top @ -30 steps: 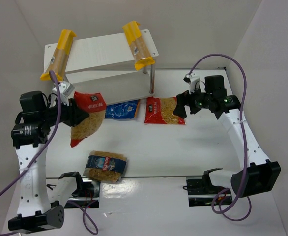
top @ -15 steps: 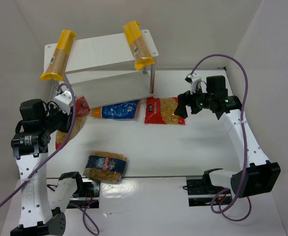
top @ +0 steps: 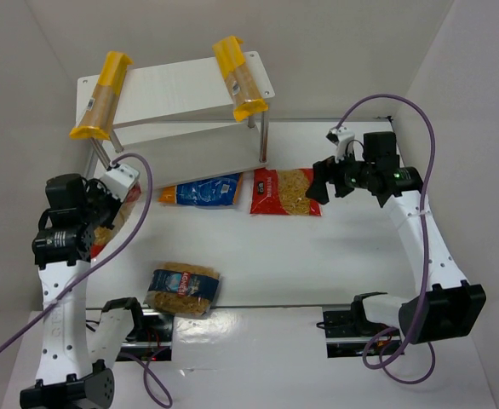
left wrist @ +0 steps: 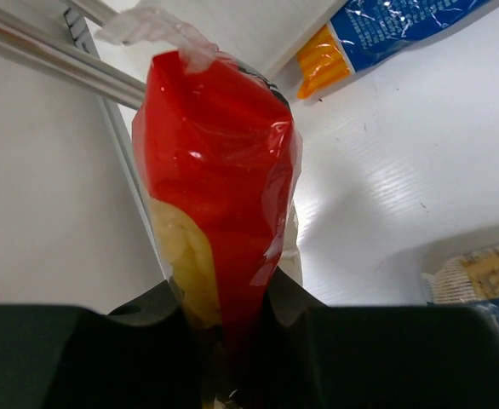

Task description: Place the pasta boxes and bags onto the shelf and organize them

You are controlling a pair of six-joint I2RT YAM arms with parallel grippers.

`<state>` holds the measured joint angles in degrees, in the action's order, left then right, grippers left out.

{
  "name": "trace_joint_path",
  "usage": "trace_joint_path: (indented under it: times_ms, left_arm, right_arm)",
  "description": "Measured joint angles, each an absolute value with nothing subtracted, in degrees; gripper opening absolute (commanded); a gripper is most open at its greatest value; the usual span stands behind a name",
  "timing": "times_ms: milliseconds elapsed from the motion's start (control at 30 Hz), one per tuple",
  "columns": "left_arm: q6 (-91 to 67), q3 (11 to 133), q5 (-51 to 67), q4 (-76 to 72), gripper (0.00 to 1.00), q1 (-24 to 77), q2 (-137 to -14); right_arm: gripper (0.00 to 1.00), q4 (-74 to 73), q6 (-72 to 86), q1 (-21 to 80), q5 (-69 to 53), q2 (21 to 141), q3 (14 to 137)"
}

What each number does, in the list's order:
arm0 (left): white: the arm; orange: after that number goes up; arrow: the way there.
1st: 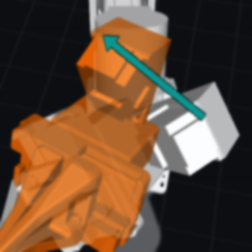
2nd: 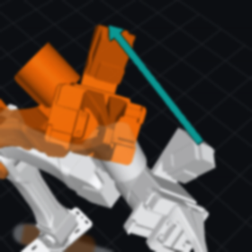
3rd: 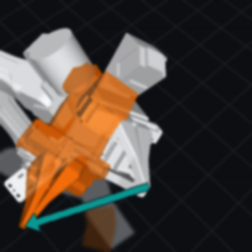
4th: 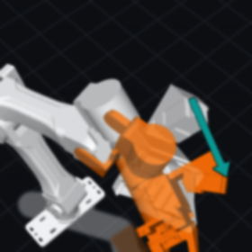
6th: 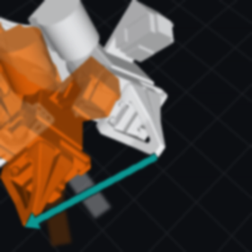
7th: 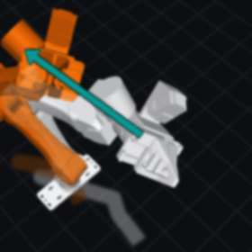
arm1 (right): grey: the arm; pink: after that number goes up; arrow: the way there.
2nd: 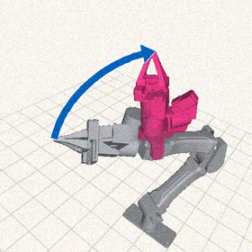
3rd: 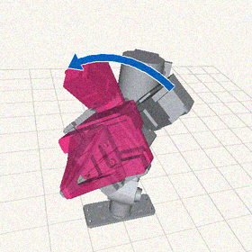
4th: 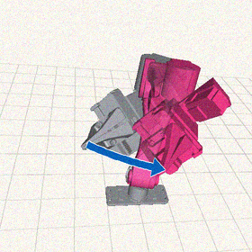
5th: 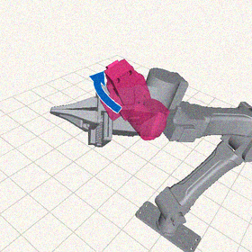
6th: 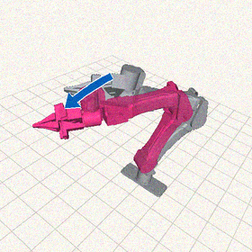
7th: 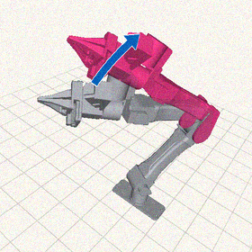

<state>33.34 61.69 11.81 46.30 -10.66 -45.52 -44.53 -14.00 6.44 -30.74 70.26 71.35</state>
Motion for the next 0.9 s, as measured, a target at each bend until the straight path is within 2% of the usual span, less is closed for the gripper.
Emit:
trace_joint_path:
  times_ms: [533,900]
  left_arm:
    - [36.05,61.30,14.46,36.38,0.00,-10.61,-51.42]
    - [38.68,56.55,14.72,30.26,0.00,-6.63,-55.79]
  right_arm:
    - [1.00,-44.38,-13.78,3.66,-31.33,69.45,70.70]
    - [1.00,-44.38,-13.76,2.17,-31.90,69.47,70.70]
